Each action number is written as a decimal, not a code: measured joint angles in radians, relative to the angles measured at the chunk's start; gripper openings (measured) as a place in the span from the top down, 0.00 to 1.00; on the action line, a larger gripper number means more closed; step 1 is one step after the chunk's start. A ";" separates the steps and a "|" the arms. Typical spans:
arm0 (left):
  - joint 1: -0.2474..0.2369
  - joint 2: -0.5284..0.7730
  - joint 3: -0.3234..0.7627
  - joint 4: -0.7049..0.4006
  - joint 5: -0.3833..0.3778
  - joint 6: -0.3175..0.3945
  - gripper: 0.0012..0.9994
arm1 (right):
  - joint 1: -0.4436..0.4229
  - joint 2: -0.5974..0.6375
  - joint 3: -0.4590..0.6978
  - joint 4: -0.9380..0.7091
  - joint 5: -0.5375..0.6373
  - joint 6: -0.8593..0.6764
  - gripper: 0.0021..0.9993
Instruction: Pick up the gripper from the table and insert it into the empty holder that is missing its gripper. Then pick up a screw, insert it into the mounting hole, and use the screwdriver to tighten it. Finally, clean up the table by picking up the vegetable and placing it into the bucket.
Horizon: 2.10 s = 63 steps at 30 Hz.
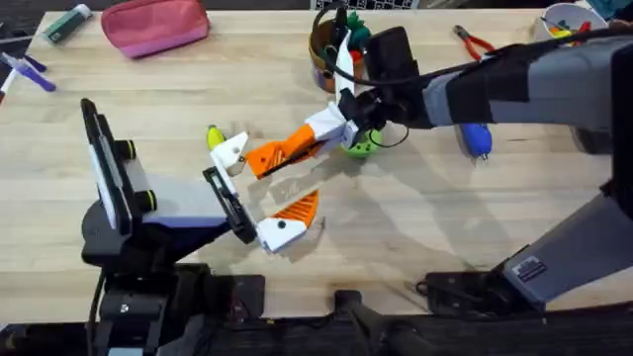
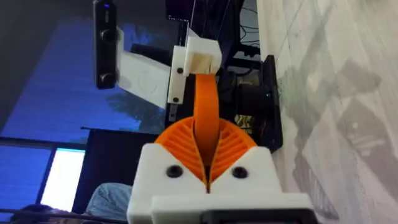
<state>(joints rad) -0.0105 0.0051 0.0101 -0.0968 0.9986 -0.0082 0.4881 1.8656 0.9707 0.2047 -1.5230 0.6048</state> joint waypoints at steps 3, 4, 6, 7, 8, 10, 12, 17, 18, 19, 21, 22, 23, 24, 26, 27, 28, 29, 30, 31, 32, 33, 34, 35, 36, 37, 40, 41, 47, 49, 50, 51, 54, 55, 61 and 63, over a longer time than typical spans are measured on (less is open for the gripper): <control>0.000 0.000 0.000 0.000 0.000 0.000 0.01 | 0.001 0.000 0.000 0.000 0.000 -0.004 0.99; 0.000 0.000 0.000 0.000 0.000 0.000 0.01 | 0.002 0.000 0.000 0.000 0.000 -0.006 0.99; 0.000 0.000 0.000 0.000 0.000 0.000 0.01 | 0.005 0.000 0.000 0.000 0.000 -0.008 0.99; 0.000 0.000 0.000 0.000 0.000 0.000 0.01 | 0.006 0.000 0.000 0.000 0.000 -0.008 0.99; 0.000 0.000 0.000 0.000 -0.001 0.000 0.01 | 0.008 0.000 0.000 0.000 0.000 -0.008 0.99; 0.000 0.000 0.000 0.000 0.000 0.000 0.01 | 0.008 0.000 0.001 0.000 0.000 -0.008 0.99; 0.000 0.000 0.000 0.000 -0.001 0.000 0.01 | 0.008 0.000 0.001 0.000 0.000 -0.008 0.99; 0.002 0.000 0.000 0.000 0.000 0.000 0.01 | 0.011 -0.002 0.002 -0.001 0.000 -0.008 0.99; 0.002 0.000 0.000 0.000 -0.001 0.000 0.01 | 0.012 -0.004 0.003 -0.001 0.000 -0.008 0.99; 0.002 0.000 0.000 0.000 -0.001 0.000 0.01 | 0.013 -0.006 0.004 -0.001 0.000 -0.008 0.99; 0.002 0.000 0.000 0.000 -0.001 0.000 0.01 | 0.013 -0.007 0.007 -0.002 0.000 -0.008 0.99; 0.002 0.000 0.000 0.000 -0.001 0.000 0.01 | 0.013 -0.007 0.008 -0.002 0.000 -0.007 0.99; 0.002 0.000 0.000 0.000 0.000 0.000 0.01 | 0.014 -0.008 0.009 -0.002 0.000 -0.007 0.99; 0.002 0.000 0.000 0.000 0.000 0.000 0.01 | 0.014 -0.008 0.010 -0.002 0.000 -0.007 0.99; 0.002 0.000 0.000 0.000 0.000 0.000 0.01 | 0.015 -0.008 0.010 -0.002 0.000 -0.007 0.99; 0.002 0.000 0.000 0.000 0.001 0.000 0.01 | 0.016 -0.008 0.010 -0.002 0.000 -0.007 0.99; 0.002 0.000 0.000 0.000 0.000 0.000 0.01 | 0.016 -0.008 0.010 -0.002 0.000 -0.007 0.99; 0.002 0.000 0.000 0.000 0.000 0.000 0.01 | 0.016 -0.008 0.011 -0.002 0.000 -0.007 0.99; 0.002 0.000 0.000 0.000 0.000 0.000 0.01 | 0.016 -0.008 0.012 -0.002 0.000 -0.007 0.99; 0.002 0.000 0.000 0.000 0.000 0.000 0.01 | 0.016 -0.008 0.013 -0.002 0.000 -0.007 0.99; 0.002 0.000 0.000 0.000 0.000 0.000 0.01 | 0.016 -0.008 0.015 -0.002 0.000 -0.007 0.99; 0.002 0.000 0.000 0.000 0.000 0.000 0.01 | 0.016 -0.008 0.016 -0.003 0.000 -0.007 0.99; 0.002 0.000 0.000 0.000 0.000 0.000 0.01 | 0.016 -0.008 0.016 -0.003 0.000 -0.007 0.99; 0.002 0.000 0.000 0.000 0.000 0.000 0.01 | 0.016 -0.008 0.016 -0.003 0.000 -0.007 0.99; 0.002 0.000 0.000 0.000 0.000 0.000 0.01 | 0.016 -0.008 0.016 -0.003 0.000 -0.007 0.99; 0.002 0.000 0.000 0.000 0.000 0.000 0.01 | 0.016 -0.008 0.016 -0.003 0.000 -0.007 0.99; 0.002 0.000 0.000 0.000 0.000 0.000 0.01 | 0.016 -0.008 0.018 -0.003 0.000 -0.007 0.99; 0.002 0.000 0.000 0.000 0.000 0.000 0.01 | 0.016 -0.008 0.020 -0.004 0.000 -0.006 0.99; 0.002 0.000 0.000 0.000 0.000 0.001 0.01 | 0.016 -0.008 0.026 -0.004 0.001 0.017 0.99; 0.002 0.000 0.000 0.000 0.000 0.001 0.01 | 0.016 -0.008 0.026 -0.003 0.001 0.029 0.99; 0.002 0.000 0.000 0.000 0.000 0.001 0.01 | 0.016 -0.008 0.027 -0.003 0.000 0.037 0.99; 0.002 0.000 0.000 0.000 0.000 0.001 0.01 | 0.016 -0.008 0.028 -0.003 0.000 0.045 0.99; 0.002 0.000 0.000 0.000 0.000 0.004 0.01 | 0.016 -0.008 0.033 -0.004 0.001 0.059 0.99; 0.002 0.000 0.000 0.000 0.000 0.004 0.01 | 0.016 -0.008 0.036 -0.004 0.002 0.062 0.99; 0.002 0.000 0.000 0.000 -0.001 0.013 0.01 | 0.019 -0.008 0.047 -0.003 0.011 0.074 0.99; 0.002 0.000 0.000 0.000 0.000 0.015 0.01 | 0.019 -0.008 0.049 -0.003 0.012 0.076 0.99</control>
<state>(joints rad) -0.0086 0.0053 0.0101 -0.0963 0.9981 0.0073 0.5068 1.8580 1.0201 0.2012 -1.5114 0.6811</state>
